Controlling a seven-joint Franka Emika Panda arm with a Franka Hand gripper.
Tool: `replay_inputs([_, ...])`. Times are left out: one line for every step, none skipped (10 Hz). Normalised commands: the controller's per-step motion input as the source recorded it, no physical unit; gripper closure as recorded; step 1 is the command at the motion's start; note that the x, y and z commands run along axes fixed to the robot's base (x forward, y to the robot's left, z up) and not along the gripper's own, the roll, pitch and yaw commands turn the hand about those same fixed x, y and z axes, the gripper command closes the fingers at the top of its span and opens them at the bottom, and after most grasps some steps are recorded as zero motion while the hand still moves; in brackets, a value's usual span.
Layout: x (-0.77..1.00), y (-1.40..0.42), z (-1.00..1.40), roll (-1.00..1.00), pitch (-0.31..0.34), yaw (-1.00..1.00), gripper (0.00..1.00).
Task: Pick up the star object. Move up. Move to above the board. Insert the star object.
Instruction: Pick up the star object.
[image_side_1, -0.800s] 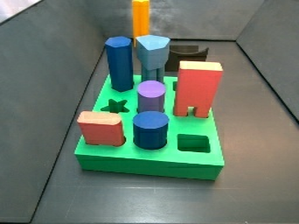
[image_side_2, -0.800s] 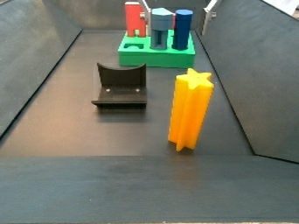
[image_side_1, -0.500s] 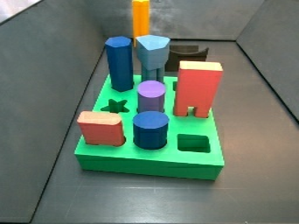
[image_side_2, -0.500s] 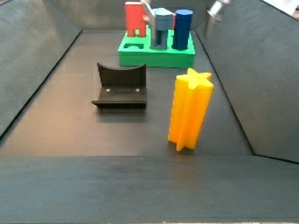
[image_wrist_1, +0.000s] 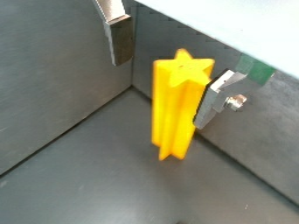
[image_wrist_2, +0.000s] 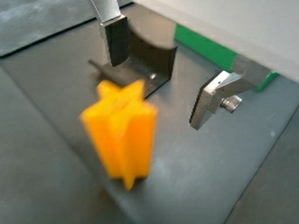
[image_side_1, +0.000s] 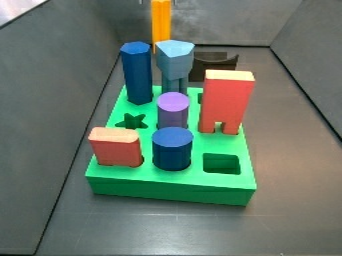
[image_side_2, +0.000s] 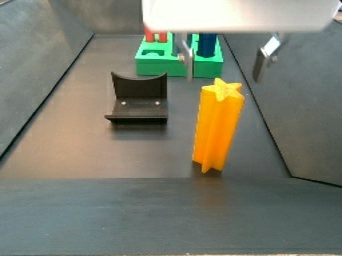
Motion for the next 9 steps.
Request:
replay_inputs([0.23, 0.89, -0.15, -0.11, 0.0, 0.0, 0.0])
replay_inputs([0.39, 0.83, -0.14, -0.12, 0.0, 0.0, 0.0])
replay_inputs([0.27, 0.74, -0.26, -0.06, 0.0, 0.0, 0.0])
replay_inputs([0.0, 0.0, 0.0, 0.02, 0.0, 0.01, 0.0])
replay_inputs([0.0, 0.0, 0.0, 0.0, 0.006, 0.0, 0.0])
replay_inputs([-0.07, 0.02, -0.28, 0.03, -0.056, 0.0, 0.0])
replay_inputs([-0.37, -0.29, -0.78, 0.12, -0.24, -0.06, 0.0])
replay_inputs([-0.05, 0.0, -0.1, -0.01, -0.07, 0.0, 0.0])
replay_inputs([-0.03, 0.0, 0.0, 0.0, -0.034, 0.0, 0.0])
